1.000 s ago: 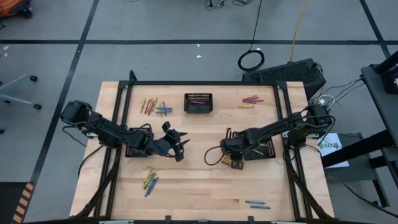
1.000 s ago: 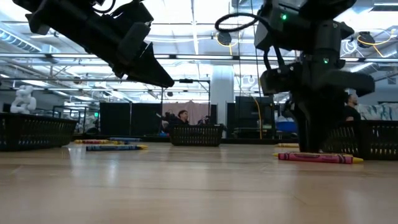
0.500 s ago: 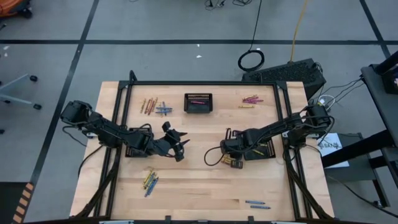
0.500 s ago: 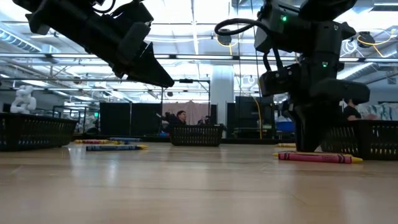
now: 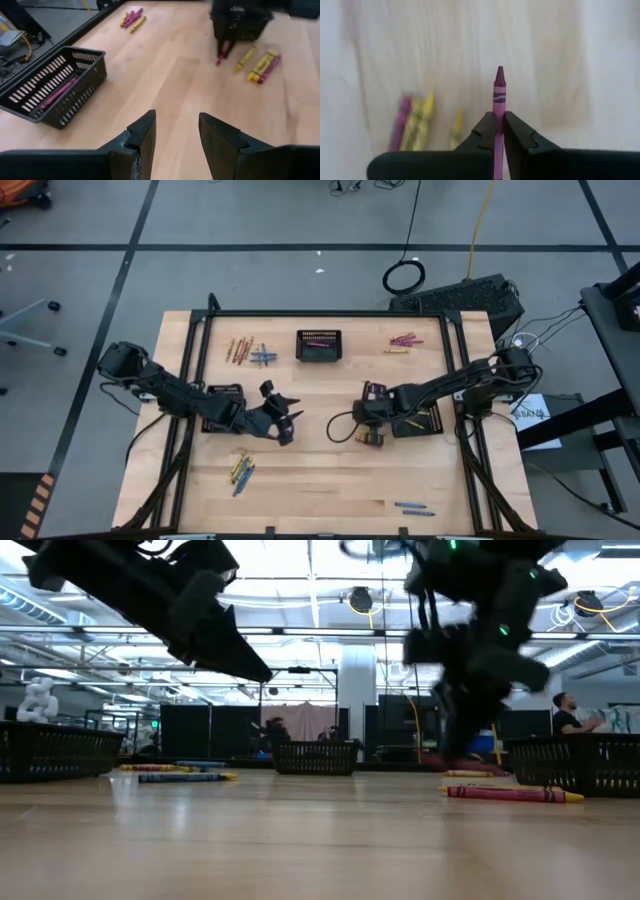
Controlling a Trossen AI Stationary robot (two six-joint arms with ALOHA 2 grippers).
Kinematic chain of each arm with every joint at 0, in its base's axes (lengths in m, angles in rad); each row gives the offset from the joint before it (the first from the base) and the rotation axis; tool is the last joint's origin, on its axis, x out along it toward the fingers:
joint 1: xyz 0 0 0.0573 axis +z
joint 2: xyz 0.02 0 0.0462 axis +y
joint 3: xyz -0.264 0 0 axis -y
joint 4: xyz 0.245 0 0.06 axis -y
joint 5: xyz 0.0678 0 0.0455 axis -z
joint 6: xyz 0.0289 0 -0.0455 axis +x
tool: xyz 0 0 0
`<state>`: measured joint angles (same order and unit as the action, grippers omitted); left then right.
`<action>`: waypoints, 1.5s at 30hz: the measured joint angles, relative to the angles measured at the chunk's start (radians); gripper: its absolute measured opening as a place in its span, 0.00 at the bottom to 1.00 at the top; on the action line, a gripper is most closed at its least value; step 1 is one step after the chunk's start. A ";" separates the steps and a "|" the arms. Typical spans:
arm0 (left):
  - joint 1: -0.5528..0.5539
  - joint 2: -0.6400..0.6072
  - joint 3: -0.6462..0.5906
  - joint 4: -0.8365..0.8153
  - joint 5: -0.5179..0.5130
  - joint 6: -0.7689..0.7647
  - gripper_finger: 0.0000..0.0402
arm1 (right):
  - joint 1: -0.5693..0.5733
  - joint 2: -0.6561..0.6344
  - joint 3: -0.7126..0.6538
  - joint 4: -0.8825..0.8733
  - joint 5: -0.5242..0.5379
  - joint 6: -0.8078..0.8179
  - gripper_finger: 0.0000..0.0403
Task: Sort crayons
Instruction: Put the red crayon into the top black bin
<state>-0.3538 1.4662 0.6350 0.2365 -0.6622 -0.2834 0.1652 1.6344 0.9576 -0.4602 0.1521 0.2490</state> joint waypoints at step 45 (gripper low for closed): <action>-0.104 0.000 0.000 -0.058 -0.173 -0.077 0.37 | -0.519 0.504 0.560 0.255 -0.056 -0.635 0.12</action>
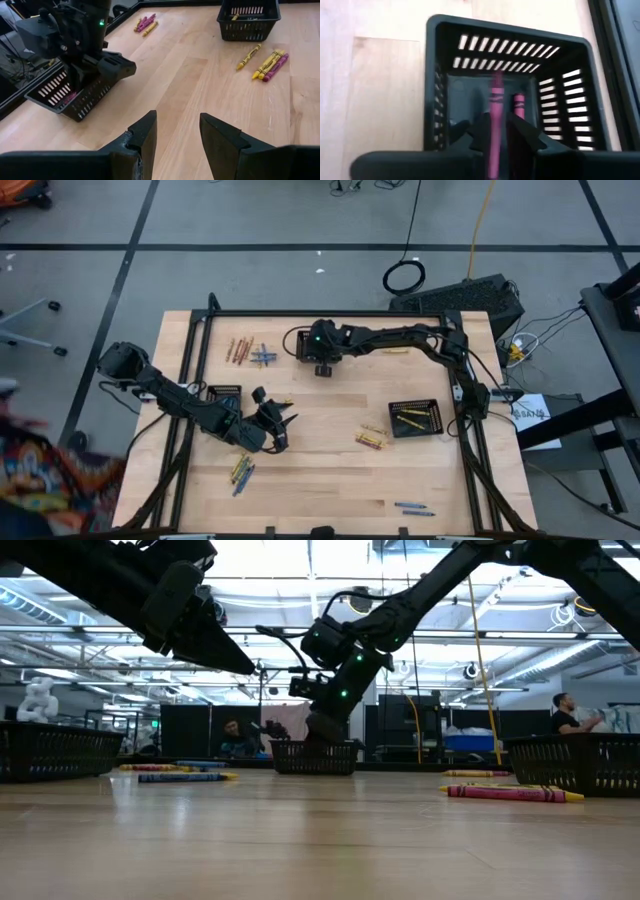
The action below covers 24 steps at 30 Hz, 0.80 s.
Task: Sort crayons
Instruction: Put the red crayon into the top black bin, then put the yellow crayon into the bottom right black bin
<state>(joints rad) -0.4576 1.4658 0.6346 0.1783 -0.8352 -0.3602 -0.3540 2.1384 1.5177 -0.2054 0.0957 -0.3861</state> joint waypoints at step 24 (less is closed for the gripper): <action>0.000 0.000 0.000 0.000 -0.034 0.004 0.37 | 0.219 -0.642 -0.523 0.170 0.161 0.257 0.06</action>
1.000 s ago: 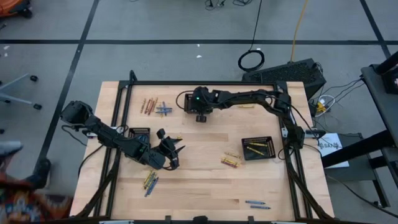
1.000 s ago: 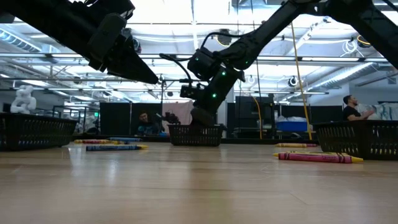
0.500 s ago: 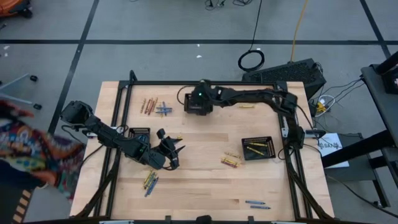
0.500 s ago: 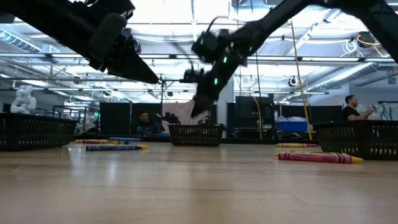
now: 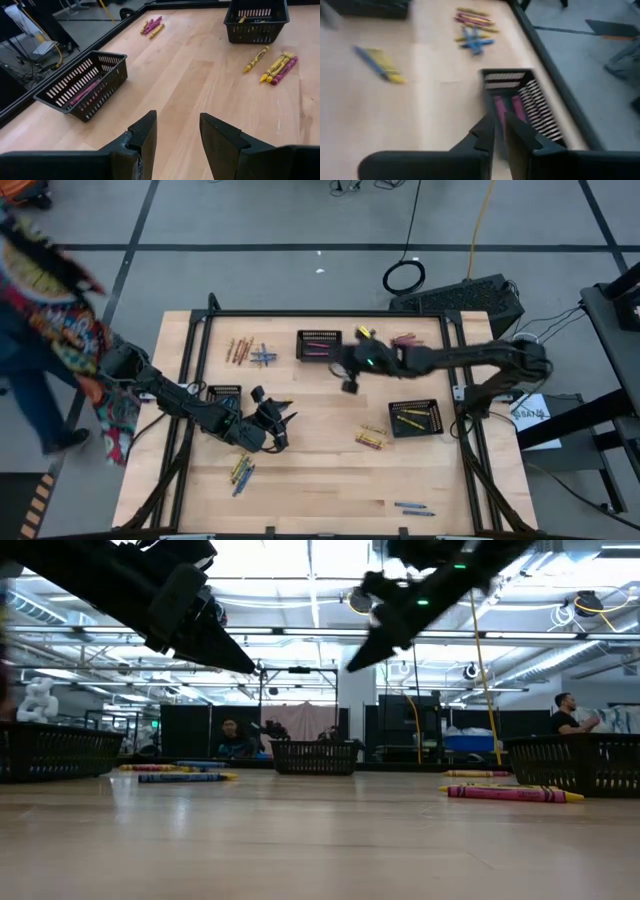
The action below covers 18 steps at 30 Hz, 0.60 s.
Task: Sort crayons
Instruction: Put the yellow crayon into the bottom right black bin
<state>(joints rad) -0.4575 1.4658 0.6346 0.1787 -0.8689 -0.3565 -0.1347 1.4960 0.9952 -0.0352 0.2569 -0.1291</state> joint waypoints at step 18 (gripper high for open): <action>0.162 0.000 0.000 0.105 0.079 0.006 0.37 | 0.328 -0.184 -0.502 0.638 0.003 0.249 0.02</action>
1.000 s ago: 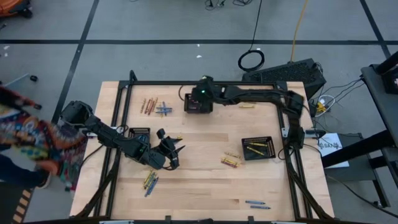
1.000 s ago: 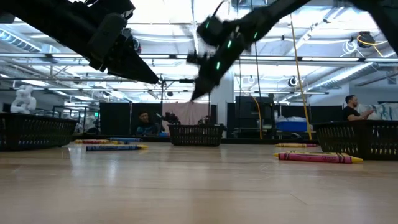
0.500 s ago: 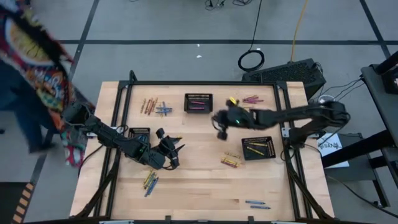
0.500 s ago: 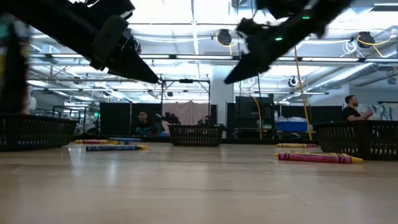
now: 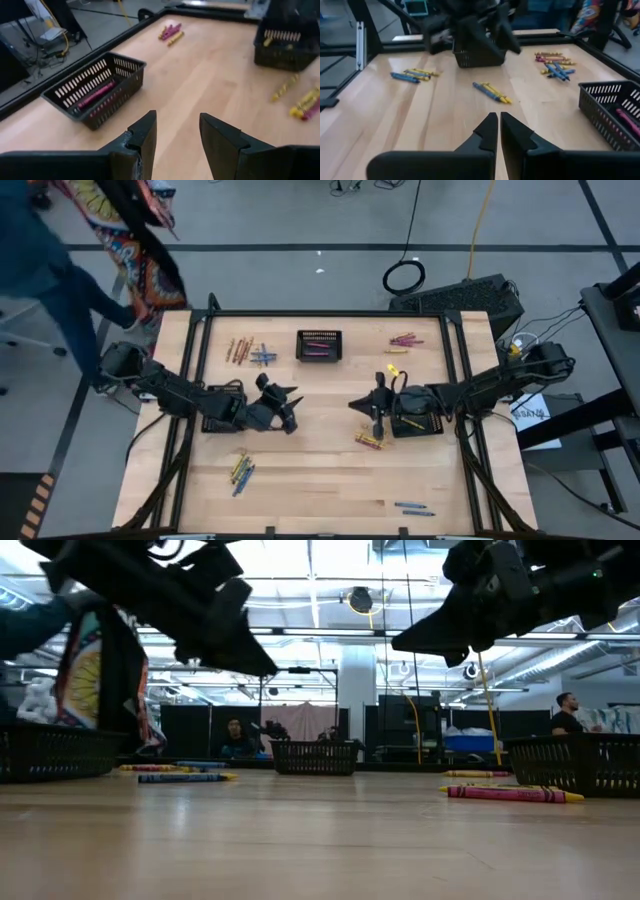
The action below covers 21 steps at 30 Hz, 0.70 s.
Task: Sort crayons
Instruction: Put the yellow crayon into the bottom right black bin
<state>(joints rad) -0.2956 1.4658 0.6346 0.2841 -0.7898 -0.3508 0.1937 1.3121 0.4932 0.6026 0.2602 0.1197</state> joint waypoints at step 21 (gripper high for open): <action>0.208 -0.063 0.159 -0.628 0.297 -0.046 0.37 | 0.005 0.002 -0.001 -0.006 0.005 -0.035 0.02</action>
<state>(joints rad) -0.0876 1.4032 0.7940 -0.3443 -0.4925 -0.3968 0.1986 1.3136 0.4927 0.5968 0.2653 0.0845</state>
